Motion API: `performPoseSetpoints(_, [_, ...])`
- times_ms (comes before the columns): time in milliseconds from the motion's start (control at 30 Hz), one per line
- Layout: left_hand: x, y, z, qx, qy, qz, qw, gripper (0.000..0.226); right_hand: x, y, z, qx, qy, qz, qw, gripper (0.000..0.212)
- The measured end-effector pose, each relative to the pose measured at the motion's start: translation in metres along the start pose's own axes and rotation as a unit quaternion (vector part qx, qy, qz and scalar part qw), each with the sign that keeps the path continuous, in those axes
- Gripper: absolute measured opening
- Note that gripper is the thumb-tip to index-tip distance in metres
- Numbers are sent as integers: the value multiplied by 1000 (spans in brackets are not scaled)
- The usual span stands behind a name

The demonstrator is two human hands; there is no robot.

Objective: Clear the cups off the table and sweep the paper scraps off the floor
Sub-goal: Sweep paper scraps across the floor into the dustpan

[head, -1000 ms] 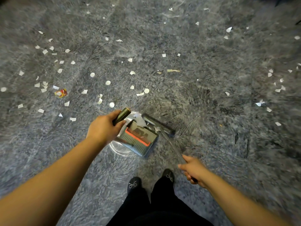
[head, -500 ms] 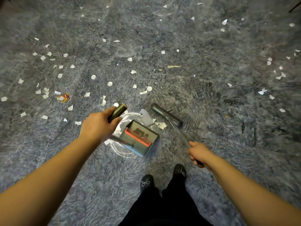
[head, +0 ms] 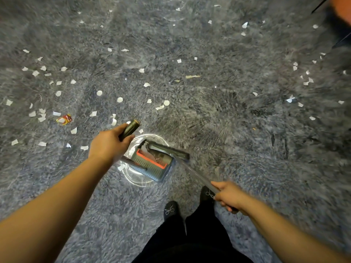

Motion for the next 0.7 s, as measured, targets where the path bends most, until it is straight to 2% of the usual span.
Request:
performPoseSetpoints(433, [18, 27, -9, 41, -23, 4, 999, 46, -1, 25, -6, -60, -8, 87, 994, 64])
performPoseSetpoints(700, [10, 11, -25, 31, -10, -3, 999, 49, -16, 8, -3, -38, -41, 52, 997, 62])
Point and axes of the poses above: each hand's wrist, its own z-axis towards the middle knuckle, its own y-axis out of the back of the hand, x = y × z, the point moved 9 cm from there along z, towards the middle knuckle, and after that the axes turned 11 degrees about -x, right-handed, at the moved point
